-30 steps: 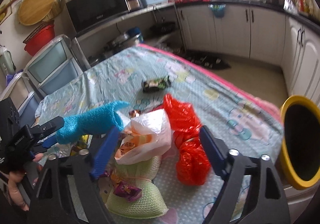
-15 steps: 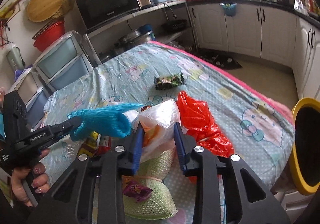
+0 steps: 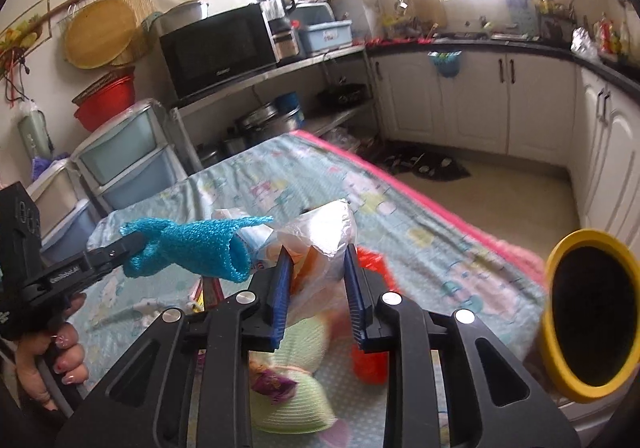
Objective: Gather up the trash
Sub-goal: 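Carry the blue sponge with the left gripper while the right gripper carries the white bag over the yellow bin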
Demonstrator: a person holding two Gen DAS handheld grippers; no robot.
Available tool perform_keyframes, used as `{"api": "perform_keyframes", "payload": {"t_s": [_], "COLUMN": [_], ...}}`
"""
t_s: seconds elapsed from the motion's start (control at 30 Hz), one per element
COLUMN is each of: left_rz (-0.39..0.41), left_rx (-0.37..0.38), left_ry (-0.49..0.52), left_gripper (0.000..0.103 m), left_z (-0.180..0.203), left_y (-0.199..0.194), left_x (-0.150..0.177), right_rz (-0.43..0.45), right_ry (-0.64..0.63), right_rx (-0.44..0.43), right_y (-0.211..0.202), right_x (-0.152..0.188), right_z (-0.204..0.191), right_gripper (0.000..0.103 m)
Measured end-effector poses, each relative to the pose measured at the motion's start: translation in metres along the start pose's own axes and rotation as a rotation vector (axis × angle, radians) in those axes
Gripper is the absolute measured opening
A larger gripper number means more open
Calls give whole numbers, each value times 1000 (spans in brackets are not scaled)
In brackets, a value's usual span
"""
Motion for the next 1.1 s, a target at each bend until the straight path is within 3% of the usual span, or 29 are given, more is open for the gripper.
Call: {"api": "perform_keyframes", "payload": {"t_s": [0.43,1.1], "left_rz": [-2,-78], "left_rx": [87,226], "left_ry": [94,220], "left_gripper": [6,6], "left_z": [58,165], "left_y": [7,48], "left_x": [-1,43], "right_rz": [88,132], "right_ry": [40,188], "right_rx": [109,295], "right_y": [-50,-116], "right_x": [-5,28], "right_z": [44,131], "right_gripper": [24,24]}}
Point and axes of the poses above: each gripper's, at about its wrist camera, not at the fingertips, and y roughly the way its jaws point, z to its right, x to its underside, the point moved 4 cm from there along y, roughly the way its jaws point, and after that the axes turned 12 degrees about -y, right-handed, at the moved point
